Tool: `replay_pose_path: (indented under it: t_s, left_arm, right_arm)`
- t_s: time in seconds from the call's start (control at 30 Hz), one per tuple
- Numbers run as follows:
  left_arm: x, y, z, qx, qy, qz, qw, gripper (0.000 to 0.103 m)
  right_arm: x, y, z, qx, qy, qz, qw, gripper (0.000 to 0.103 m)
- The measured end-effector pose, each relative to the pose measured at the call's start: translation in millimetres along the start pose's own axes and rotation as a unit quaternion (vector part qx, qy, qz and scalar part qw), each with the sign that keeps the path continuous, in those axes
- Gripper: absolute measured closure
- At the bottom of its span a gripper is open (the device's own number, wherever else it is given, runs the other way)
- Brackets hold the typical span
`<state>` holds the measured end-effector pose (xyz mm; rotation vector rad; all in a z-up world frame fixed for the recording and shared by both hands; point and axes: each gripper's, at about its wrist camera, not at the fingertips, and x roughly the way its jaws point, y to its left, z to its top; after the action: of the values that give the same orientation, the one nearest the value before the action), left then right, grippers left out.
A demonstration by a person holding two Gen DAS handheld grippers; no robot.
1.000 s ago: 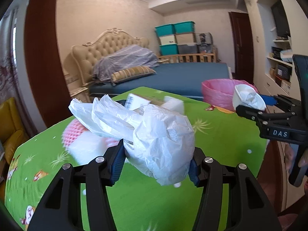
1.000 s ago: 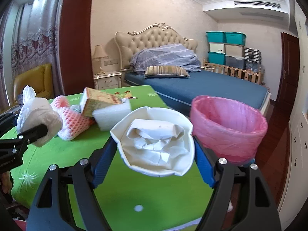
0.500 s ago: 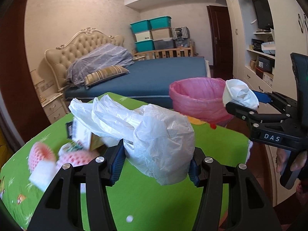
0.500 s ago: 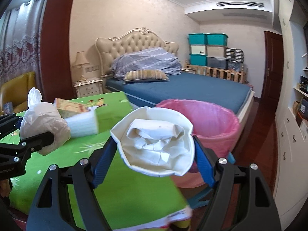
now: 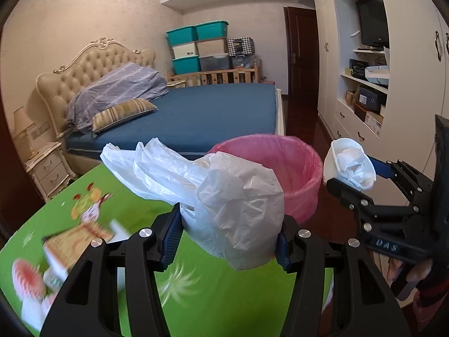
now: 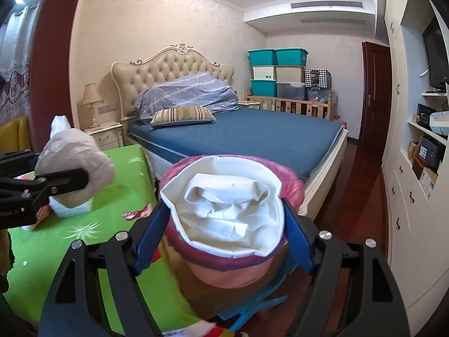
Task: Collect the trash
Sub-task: 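Carry the paper bowl and plastic bag toward the wastebasket with both tools, then open both tools to drop the bowl and bag into the wastebasket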
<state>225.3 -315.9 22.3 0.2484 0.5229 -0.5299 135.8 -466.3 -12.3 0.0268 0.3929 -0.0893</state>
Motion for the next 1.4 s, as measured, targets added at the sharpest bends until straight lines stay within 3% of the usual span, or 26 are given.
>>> replay_pose_path:
  t_s: [0.37,0.73,0.83,0.87,0.9,0.97,1.2,1.4]
  left_arm:
    - [81,-9,62,-0.015,0.026,-0.014,0.9994,0.051]
    - [122,-18,99,-0.019,0.028,-0.018,0.9993,0.05]
    - [130,-18,104,-0.019,0.031,-0.01,0.9993,0.045]
    - [131,-17,106,-0.021,0.03,-0.005,0.9993,0.038]
    - [130,-13,106,-0.025,0.026,-0.001,0.9994,0.026]
    - [126,-9,107,-0.035,0.012,-0.004,0.9993,0.013]
    - [91,8,106,-0.047,-0.009,-0.003,0.9988,0.009]
    - [49,30,90,-0.043,-0.022,0.021,0.9986,0.006]
  right_arm:
    - [54,-37,26,-0.005,0.015,-0.012,1.0,0.027]
    - [86,-48,26,-0.018,0.02,-0.005,1.0,0.027]
    - [90,-48,23,-0.02,0.018,0.001,1.0,0.025]
    - [93,-48,21,-0.025,0.018,0.008,0.999,0.022]
    - [87,-51,14,-0.028,0.015,0.008,0.999,0.012]
    - [86,-54,13,-0.027,0.009,0.008,1.0,0.008]
    - [58,-62,15,-0.016,-0.003,0.009,1.0,0.008]
    - [34,-57,27,-0.023,-0.015,0.004,1.0,0.007]
